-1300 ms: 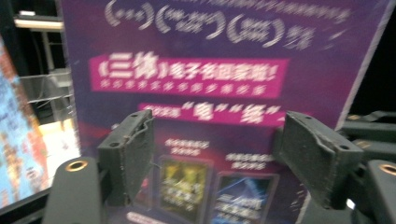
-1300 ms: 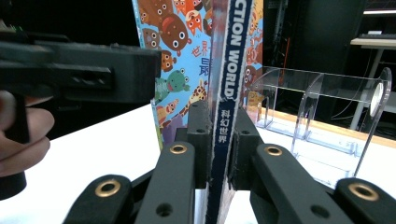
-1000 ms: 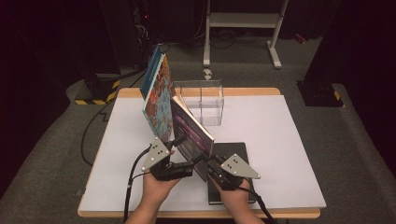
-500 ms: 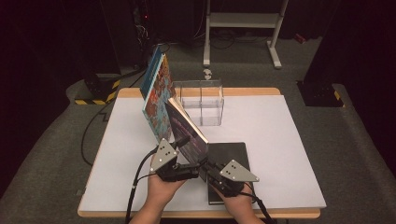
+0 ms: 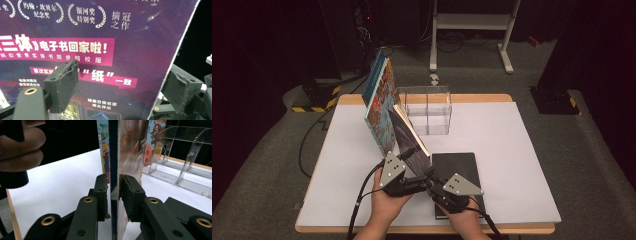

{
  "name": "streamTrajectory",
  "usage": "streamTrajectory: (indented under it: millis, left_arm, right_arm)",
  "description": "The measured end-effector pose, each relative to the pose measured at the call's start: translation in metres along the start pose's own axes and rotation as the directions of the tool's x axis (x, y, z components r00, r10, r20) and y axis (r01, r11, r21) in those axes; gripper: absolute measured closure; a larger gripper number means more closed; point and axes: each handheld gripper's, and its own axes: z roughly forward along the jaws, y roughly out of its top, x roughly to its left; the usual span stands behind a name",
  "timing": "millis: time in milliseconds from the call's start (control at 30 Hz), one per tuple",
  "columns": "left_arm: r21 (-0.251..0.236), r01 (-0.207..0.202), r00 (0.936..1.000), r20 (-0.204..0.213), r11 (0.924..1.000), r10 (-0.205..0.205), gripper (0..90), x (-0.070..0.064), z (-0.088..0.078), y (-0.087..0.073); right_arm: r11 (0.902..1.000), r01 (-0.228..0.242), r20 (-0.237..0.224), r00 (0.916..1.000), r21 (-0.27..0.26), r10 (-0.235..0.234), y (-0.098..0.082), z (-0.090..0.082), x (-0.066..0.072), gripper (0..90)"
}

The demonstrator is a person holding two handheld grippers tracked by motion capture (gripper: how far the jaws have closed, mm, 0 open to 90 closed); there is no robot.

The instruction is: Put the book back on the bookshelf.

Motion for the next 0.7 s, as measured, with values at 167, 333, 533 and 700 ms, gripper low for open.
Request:
streamTrajectory:
  millis: [167, 333, 533, 700]
  left_arm:
    - [-0.015, -0.038, 0.9986, -0.037, 0.9992, 0.037, 23.1, -0.003, -0.003, -0.007]
    - [-0.024, -0.046, 0.9978, -0.049, 0.9987, 0.045, 27.8, -0.002, -0.005, -0.010]
    - [-0.035, -0.076, 0.9963, -0.042, 0.9965, 0.075, 37.9, -0.006, -0.011, -0.011]
    - [-0.046, -0.093, 0.9946, -0.050, 0.9946, 0.091, 43.2, -0.006, -0.018, -0.011]
  right_arm:
    - [1.0000, -0.003, -0.003, 1.0000, 0.000, 0.003, 0.001, 0.001, 0.003, 72.4]
    - [1.0000, -0.001, -0.013, 0.9999, 0.000, 0.001, 0.001, 0.002, 0.006, 71.8]
    - [0.9999, 0.012, -0.035, 0.9993, 0.000, -0.012, 0.002, 0.000, 0.007, 69.5]
    - [0.9994, 0.033, -0.067, 0.9972, 0.011, -0.032, 0.001, -0.011, 0.007, 64.4]
